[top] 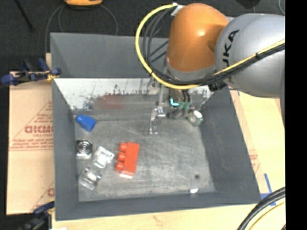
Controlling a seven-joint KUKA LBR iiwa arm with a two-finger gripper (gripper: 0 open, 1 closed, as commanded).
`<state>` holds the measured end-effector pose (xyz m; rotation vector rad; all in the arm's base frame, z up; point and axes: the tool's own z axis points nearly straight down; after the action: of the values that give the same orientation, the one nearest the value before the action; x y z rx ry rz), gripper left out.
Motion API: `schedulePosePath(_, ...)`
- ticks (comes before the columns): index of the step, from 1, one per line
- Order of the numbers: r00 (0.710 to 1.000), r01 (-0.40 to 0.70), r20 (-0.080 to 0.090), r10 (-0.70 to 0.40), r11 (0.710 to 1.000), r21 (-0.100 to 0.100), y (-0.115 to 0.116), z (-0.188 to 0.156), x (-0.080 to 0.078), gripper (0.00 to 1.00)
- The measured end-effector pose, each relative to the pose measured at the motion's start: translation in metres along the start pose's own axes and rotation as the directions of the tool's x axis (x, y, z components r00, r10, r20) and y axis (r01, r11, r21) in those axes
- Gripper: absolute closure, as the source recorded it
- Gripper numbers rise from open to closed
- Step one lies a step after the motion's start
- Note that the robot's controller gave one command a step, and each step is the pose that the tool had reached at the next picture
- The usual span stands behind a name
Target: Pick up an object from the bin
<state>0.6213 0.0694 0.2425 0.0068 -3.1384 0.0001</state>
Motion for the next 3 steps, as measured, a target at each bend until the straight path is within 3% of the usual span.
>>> schedulePosePath(1, 0.964, 0.267, 0.0, -0.267, 0.964, 0.001, 0.011, 0.1, 0.037, 0.0)
schedulePosePath(2, 0.878, 0.478, 0.008, -0.478, 0.878, 0.007, 0.045, 0.167, 0.045, 0.0)
schedulePosePath(3, 0.88, 0.474, 0.02, -0.474, 0.88, 0.007, 0.046, 0.165, 0.042, 1.0)
